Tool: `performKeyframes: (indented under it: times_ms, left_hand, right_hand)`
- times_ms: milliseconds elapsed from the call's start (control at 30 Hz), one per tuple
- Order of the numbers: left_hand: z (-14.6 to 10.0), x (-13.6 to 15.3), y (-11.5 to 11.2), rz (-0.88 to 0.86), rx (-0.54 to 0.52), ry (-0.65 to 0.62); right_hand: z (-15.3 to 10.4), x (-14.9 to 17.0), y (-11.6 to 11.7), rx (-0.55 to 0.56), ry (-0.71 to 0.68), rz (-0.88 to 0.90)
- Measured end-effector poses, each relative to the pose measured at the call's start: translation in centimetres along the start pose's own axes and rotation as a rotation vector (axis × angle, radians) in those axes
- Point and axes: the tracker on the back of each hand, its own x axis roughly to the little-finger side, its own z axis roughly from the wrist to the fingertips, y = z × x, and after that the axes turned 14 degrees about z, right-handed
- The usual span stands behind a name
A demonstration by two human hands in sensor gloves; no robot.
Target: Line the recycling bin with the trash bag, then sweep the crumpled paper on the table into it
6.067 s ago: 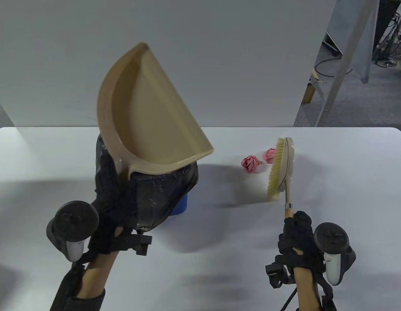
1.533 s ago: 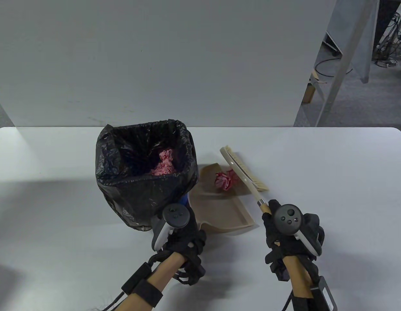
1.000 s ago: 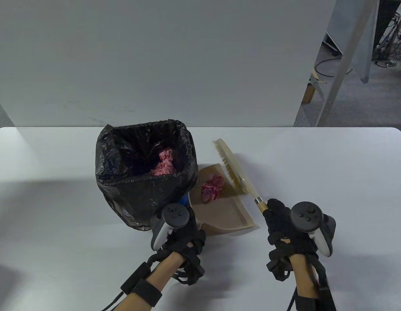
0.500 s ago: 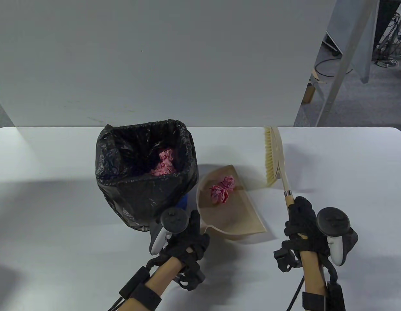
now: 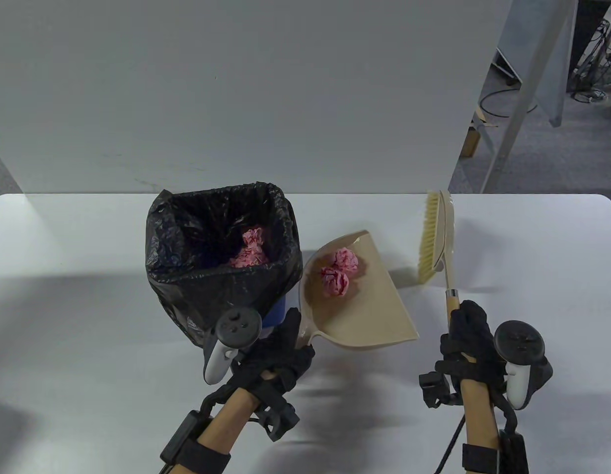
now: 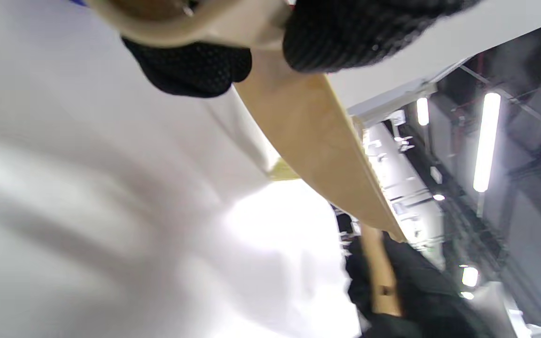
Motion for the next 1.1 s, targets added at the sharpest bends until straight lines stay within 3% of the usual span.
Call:
performKeyframes:
  times_ms: [400, 667, 867, 1100]
  left_hand:
    - [-1.8, -2.2, 2.0, -0.186, 0.081, -0.190]
    - [-4.0, -3.9, 4.5, -0.251, -0.026, -0.292]
    - [-6.5, -5.5, 8.1, -0.224, -0.208, -0.262]
    - [-9.3, -5.3, 14.7, 0.208, -0.572, -0.001]
  right_hand:
    - [-0.2, 0.0, 0.6, -0.018, 0.004, 0.011]
    - [-0.2, 0.1, 0.7, -0.031, 0.008, 0.015]
    - [-0.1, 0.0, 0.8, -0.037, 0.011, 0.001]
    - [0.1, -0.1, 0.9, -0.048, 0.001, -0.008]
